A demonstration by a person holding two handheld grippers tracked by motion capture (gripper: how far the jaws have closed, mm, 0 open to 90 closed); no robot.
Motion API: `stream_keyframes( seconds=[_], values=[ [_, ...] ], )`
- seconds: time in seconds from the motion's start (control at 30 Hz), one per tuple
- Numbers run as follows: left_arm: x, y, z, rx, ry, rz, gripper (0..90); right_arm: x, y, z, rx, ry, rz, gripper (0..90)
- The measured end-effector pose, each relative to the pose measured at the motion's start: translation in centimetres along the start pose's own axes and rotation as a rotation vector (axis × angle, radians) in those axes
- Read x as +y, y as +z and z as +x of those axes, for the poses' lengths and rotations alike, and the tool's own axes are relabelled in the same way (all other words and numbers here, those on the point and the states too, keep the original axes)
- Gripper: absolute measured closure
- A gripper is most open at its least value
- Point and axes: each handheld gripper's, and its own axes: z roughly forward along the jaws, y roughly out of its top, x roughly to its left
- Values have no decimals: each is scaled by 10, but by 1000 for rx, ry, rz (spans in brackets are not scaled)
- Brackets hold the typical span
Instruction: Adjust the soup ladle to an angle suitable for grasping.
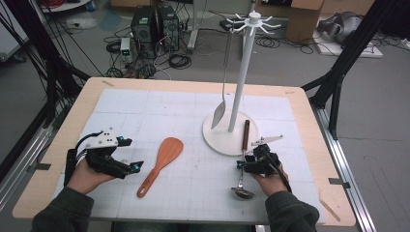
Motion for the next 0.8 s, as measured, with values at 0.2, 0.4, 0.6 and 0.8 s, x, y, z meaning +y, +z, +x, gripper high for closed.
stream_keyframes(
  seconds=[0.2, 0.4, 0.6, 0.8],
  values=[
    [0, 0, 0, -1, -2, 1, 93, -1, -2, -3, 0, 8, 3, 579],
    [0, -1, 0, 2, -2, 0, 93, -2, -4, -5, 0, 6, 7, 603],
    [0, -1, 0, -1, -4, 1, 93, -5, -9, -10, 1, 15, 8, 624],
    [0, -1, 0, -1, -4, 1, 93, -10, -14, -15, -2, 27, 22, 631]
  ],
)
